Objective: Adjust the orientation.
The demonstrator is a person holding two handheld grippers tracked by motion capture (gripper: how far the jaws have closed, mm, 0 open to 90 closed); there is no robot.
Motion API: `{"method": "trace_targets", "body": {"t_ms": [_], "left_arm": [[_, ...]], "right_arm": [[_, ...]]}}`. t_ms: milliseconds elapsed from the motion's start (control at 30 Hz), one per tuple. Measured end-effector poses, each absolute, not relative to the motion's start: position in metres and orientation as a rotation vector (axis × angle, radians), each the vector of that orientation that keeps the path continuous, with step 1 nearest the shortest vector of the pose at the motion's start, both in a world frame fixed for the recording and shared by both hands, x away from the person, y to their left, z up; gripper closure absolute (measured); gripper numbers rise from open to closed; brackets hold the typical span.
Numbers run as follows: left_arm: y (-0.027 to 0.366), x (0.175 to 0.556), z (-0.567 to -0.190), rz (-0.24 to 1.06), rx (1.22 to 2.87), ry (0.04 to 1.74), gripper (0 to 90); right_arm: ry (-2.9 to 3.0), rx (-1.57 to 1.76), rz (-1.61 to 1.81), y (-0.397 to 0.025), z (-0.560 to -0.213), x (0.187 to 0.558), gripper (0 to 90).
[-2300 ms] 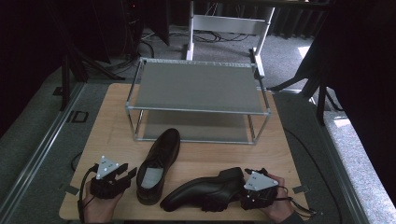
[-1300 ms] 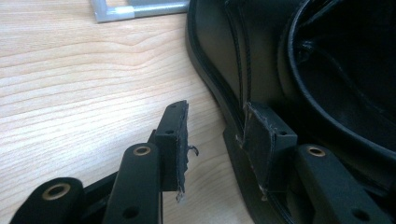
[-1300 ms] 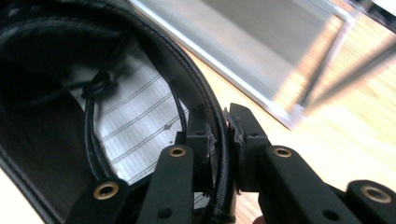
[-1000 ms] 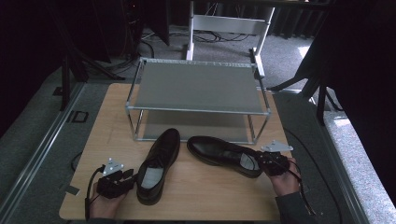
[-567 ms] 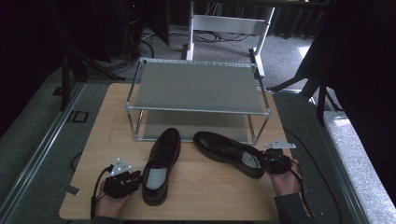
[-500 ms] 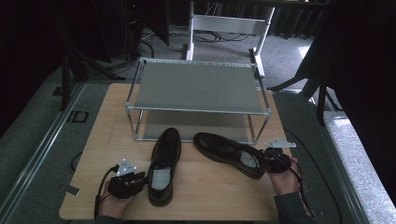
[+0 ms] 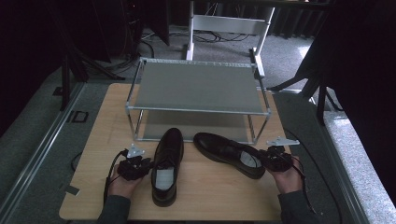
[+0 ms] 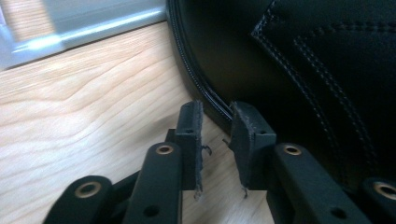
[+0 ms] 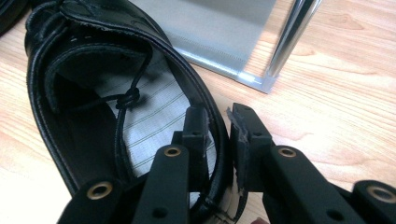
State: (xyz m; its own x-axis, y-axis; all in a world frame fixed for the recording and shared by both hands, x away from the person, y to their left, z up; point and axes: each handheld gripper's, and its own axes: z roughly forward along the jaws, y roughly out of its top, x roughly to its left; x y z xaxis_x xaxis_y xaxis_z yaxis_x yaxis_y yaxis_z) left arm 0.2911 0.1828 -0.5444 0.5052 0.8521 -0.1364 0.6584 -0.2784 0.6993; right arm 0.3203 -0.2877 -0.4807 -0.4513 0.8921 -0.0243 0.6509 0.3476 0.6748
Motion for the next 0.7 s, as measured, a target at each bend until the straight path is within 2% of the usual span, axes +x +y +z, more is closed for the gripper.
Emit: {"method": "trace_targets", "body": {"t_ms": [333,433,700], "left_arm": [[0.156,0.289,-0.543,0.32,2.077,1.141,80.1],[0.151,0.285,-0.543,0.292,2.073,1.122,81.2],[0.108,0.267,-0.543,0.181,2.119,0.973,80.6]], "right_arm": [[2.225,1.368,0.848,-0.286,-0.48,0.317,77.2],[2.235,1.363,0.852,-0.286,-0.48,0.316,77.1],[2.232,1.368,0.866,-0.288,-0.48,0.318,77.3]]}}
